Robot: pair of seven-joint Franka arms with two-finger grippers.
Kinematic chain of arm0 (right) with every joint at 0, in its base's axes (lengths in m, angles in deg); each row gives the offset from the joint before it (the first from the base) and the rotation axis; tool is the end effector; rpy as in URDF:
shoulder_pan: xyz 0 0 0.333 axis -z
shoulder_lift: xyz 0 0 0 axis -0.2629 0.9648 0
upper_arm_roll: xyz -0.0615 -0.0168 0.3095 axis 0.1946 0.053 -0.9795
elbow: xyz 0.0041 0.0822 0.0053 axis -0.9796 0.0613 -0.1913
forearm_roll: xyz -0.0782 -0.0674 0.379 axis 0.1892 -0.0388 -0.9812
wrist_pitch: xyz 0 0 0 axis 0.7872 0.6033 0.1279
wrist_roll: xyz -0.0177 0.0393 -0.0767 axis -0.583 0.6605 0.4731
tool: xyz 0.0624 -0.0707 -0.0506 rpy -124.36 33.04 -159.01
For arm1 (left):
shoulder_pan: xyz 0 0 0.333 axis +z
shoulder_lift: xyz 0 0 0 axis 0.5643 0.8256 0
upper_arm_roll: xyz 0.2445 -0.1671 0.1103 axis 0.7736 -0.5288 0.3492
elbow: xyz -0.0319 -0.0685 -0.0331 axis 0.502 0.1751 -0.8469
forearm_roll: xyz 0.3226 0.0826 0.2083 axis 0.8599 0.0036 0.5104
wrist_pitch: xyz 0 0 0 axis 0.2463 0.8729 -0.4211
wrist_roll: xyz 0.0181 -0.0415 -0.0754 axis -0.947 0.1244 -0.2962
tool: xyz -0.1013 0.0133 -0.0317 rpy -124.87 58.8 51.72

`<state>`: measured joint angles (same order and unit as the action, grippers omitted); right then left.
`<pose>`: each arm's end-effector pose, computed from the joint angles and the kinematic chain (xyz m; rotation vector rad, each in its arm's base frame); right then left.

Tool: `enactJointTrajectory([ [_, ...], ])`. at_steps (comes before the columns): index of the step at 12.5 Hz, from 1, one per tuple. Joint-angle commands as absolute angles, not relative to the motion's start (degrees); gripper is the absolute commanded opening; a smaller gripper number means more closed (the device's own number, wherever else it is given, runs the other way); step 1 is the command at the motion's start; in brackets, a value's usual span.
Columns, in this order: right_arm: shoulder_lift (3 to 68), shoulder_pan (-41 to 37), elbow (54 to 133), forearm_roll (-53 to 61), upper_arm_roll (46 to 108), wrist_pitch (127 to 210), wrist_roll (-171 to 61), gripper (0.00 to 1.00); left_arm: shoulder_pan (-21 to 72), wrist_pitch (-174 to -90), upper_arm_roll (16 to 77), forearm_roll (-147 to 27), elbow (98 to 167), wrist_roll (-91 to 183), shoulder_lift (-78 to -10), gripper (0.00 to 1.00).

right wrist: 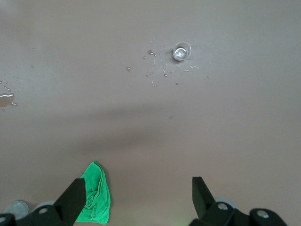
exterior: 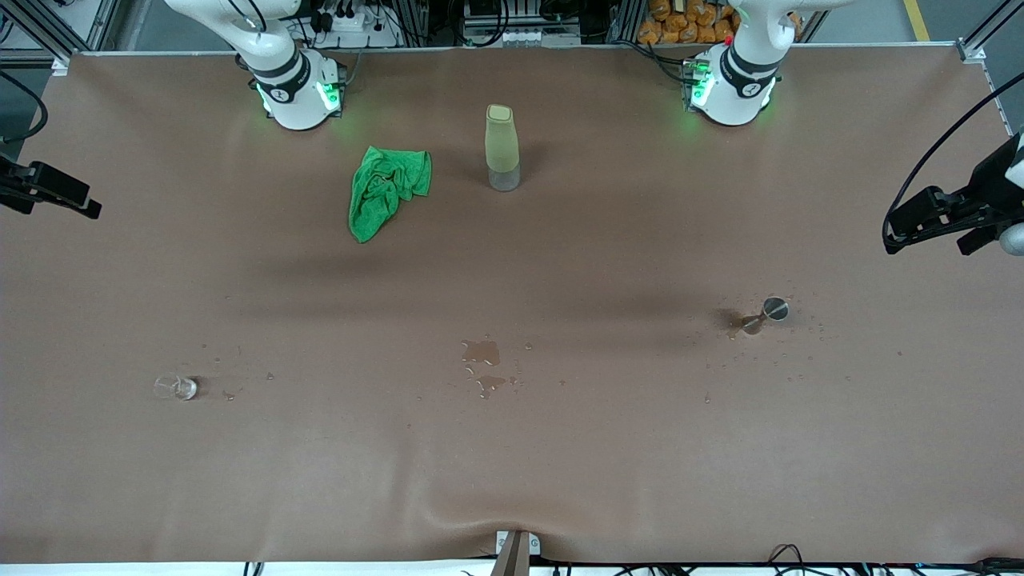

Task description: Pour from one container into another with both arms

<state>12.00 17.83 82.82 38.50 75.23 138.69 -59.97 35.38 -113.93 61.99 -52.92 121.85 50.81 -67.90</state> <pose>0.5458 -0.0556 0.6301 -3.0965 0.1630 0.0747 0.5784 -0.0198 0.6297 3.0906 0.0084 0.2122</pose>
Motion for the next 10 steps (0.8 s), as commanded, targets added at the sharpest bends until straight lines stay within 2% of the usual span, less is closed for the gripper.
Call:
enactJointTrajectory([
  [1,12.51,17.35,81.65,38.10,75.14,138.03,-60.20,1.00,35.50,-114.85,61.94,-52.03,121.29,51.44,-67.80,1.00],
  [10,13.30,17.00,81.65,38.11,75.14,137.94,-60.20,1.00,35.41,-114.86,61.94,-52.03,121.29,51.00,-67.80,1.00],
])
